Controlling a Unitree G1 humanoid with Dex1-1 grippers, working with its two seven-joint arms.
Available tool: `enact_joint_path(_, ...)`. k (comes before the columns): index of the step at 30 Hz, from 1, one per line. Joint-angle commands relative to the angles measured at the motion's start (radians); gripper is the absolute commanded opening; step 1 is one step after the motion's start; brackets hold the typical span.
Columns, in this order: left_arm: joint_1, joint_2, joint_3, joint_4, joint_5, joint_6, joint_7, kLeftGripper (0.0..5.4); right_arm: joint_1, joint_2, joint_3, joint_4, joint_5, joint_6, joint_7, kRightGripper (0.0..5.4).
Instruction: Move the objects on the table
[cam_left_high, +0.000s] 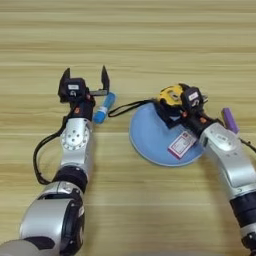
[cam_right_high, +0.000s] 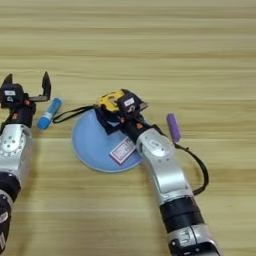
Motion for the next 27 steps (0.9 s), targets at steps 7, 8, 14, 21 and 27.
enact_joint_path(7, 0.001, -0.001, -0.006, 0.000, 0.009, 0.006, 0.003, 5.40, -0.052, -0.086, -0.160, -0.077, 0.067, 0.021, -0.045, 4.66)
enact_joint_path(8, 0.001, -0.001, -0.006, 0.000, 0.009, 0.006, 0.003, 5.40, -0.059, -0.096, -0.177, -0.072, 0.070, 0.019, -0.051, 4.66)
enact_joint_path(14, 0.000, 0.000, -0.006, 0.001, 0.009, 0.006, 0.003, 5.40, -0.088, -0.143, -0.259, -0.031, 0.101, 0.010, -0.066, 4.66)
enact_joint_path(21, 0.001, -0.001, -0.006, -0.001, 0.010, 0.005, 0.004, 5.40, -0.091, -0.186, -0.328, 0.043, 0.128, -0.012, -0.074, 4.66)
enact_joint_path(27, 0.002, -0.001, -0.007, -0.002, 0.010, 0.005, 0.004, 5.40, -0.078, -0.221, -0.374, 0.181, 0.111, -0.073, -0.101, 4.66)
